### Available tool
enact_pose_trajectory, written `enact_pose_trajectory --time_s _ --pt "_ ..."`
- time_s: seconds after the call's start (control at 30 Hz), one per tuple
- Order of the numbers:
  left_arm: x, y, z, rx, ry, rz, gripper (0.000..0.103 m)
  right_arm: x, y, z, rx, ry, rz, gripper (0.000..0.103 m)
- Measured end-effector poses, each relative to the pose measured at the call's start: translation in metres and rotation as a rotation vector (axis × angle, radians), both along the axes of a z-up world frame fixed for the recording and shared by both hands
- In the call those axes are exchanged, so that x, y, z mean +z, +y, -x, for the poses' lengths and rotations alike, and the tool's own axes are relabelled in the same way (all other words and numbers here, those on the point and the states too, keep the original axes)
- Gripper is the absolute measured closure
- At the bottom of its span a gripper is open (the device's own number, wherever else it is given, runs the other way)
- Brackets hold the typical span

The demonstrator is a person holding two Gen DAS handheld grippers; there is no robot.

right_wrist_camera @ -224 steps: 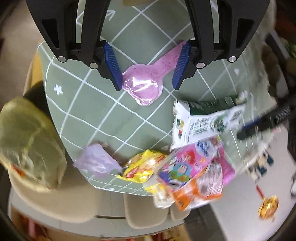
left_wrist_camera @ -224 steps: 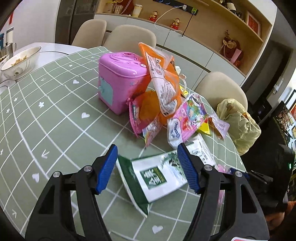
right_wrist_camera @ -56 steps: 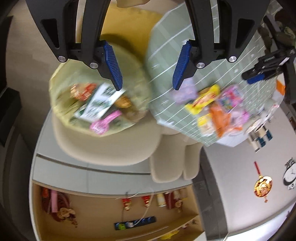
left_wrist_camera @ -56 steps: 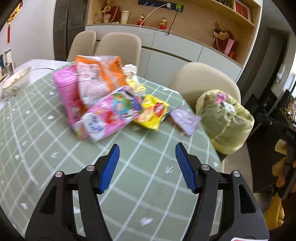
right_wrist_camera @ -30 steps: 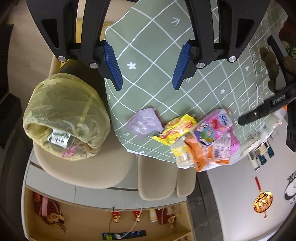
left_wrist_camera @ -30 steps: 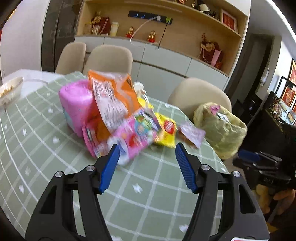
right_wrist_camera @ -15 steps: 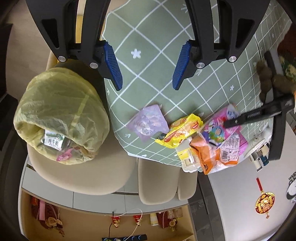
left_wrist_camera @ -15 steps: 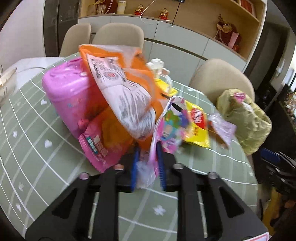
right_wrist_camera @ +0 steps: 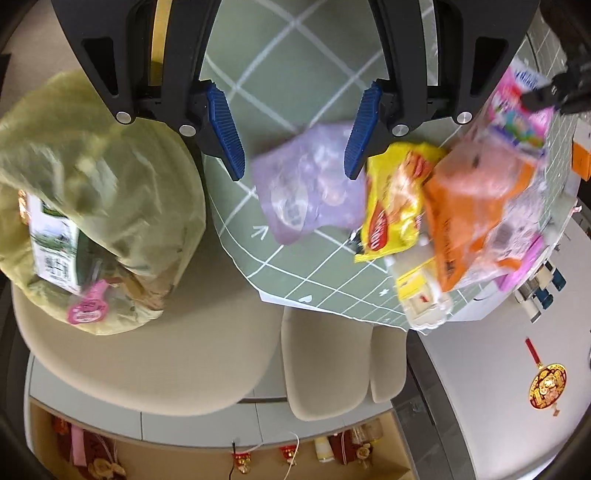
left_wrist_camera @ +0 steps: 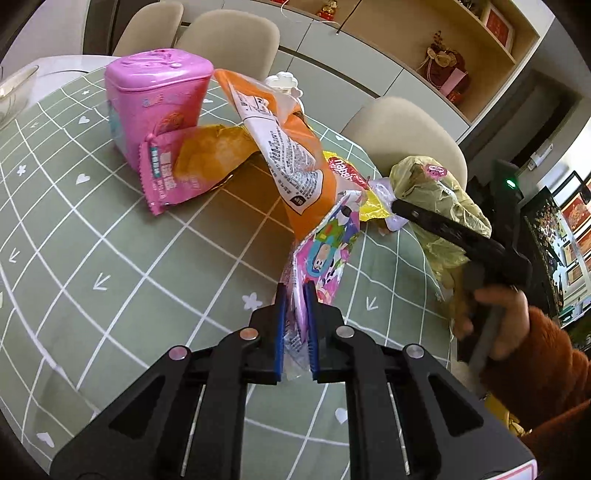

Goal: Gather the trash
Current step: 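Grasp the pink cartoon packet with the left tool while the right tool grasps the lilac packet, then carry the pink cartoon packet and lilac packet toward the trash bin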

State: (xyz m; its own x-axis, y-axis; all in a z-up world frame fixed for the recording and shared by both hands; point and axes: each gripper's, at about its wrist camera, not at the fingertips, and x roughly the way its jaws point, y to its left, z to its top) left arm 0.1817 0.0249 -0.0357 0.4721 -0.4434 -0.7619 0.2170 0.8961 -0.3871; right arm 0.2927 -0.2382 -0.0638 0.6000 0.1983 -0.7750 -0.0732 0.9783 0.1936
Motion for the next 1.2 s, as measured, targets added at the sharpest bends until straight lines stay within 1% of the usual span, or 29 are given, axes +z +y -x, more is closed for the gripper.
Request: enact_pose_trajectory --time_s 0.03,0.07,0.1,0.13,0.17,0.2,0.23,0.27,0.33,0.4,0.5,0.6,0.67,0.7,0.77,0.8,0.83,0.9,0.97,1.03,1.1,1.2 --pt "0.000 0.002 0.001 -0.001 0.000 0.001 0.093 -0.002 0.002 -0.005 0.007 0.006 -0.002 0.052" --pt "0.000 0.004 0.002 -0.001 0.002 0.000 0.093 -0.004 0.003 -0.009 0.020 0.011 -0.009 0.059" --pt "0.001 0.005 0.003 0.001 0.002 0.000 0.093 -0.004 0.006 -0.011 0.033 0.014 -0.010 0.068" --pt "0.001 0.007 0.004 0.003 0.000 0.002 0.092 -0.004 0.008 -0.011 0.041 0.013 -0.003 0.072" --pt "0.001 0.009 0.005 0.004 -0.002 0.011 0.090 -0.003 0.010 -0.010 0.051 0.009 0.007 0.082" --pt "0.001 0.009 0.006 0.004 -0.001 0.016 0.085 -0.002 0.012 -0.009 0.062 0.005 0.012 0.087" --pt "0.001 0.009 0.005 0.002 0.001 0.024 0.080 0.000 0.013 -0.006 0.077 -0.002 0.007 0.089" --pt "0.002 0.008 0.006 -0.005 0.000 0.034 0.079 0.001 0.013 -0.002 0.090 -0.005 0.001 0.091" --pt "0.004 0.007 0.007 -0.016 -0.009 0.037 0.072 0.006 0.014 0.009 0.108 -0.006 -0.010 0.094" --pt "0.009 0.003 0.009 -0.036 -0.028 0.031 0.067 0.009 0.009 0.019 0.109 -0.001 -0.028 0.095" --pt "0.013 -0.002 0.009 -0.052 -0.055 -0.003 0.060 0.015 0.001 0.040 0.099 0.006 -0.049 0.095" --pt "0.011 -0.002 0.004 -0.028 -0.054 -0.043 0.060 0.018 -0.003 0.061 0.098 0.012 -0.053 0.095" --pt "0.003 -0.002 -0.001 -0.006 -0.030 -0.075 0.060 0.019 -0.005 0.077 0.101 0.016 -0.051 0.095" --pt "0.000 -0.002 -0.003 0.003 -0.015 -0.080 0.060 0.019 -0.005 0.081 0.101 0.016 -0.050 0.095" --pt "-0.009 0.000 -0.006 0.021 0.026 -0.066 0.060 0.020 -0.005 0.092 0.101 0.018 -0.058 0.095" --pt "-0.012 0.001 -0.007 0.025 0.044 -0.053 0.061 0.021 -0.005 0.096 0.099 0.018 -0.060 0.095" --pt "-0.014 0.001 -0.007 0.025 0.055 -0.040 0.075 0.021 -0.006 0.101 0.098 0.016 -0.060 0.095" --pt "-0.013 -0.001 -0.004 0.007 0.057 -0.027 0.092 0.021 -0.005 0.108 0.100 0.016 -0.062 0.095" --pt "-0.007 -0.007 0.001 -0.027 0.038 -0.014 0.098 0.023 -0.003 0.115 0.108 0.011 -0.061 0.095" --pt "0.000 -0.017 0.010 -0.084 0.006 -0.006 0.098 0.023 -0.001 0.119 0.117 0.009 -0.056 0.095" --pt "0.005 -0.028 0.019 -0.139 -0.019 -0.024 0.098 0.021 -0.001 0.123 0.123 0.018 -0.073 0.095" --pt "0.003 -0.036 0.023 -0.163 -0.014 -0.030 0.098 0.014 0.000 0.124 0.117 0.039 -0.098 0.093"
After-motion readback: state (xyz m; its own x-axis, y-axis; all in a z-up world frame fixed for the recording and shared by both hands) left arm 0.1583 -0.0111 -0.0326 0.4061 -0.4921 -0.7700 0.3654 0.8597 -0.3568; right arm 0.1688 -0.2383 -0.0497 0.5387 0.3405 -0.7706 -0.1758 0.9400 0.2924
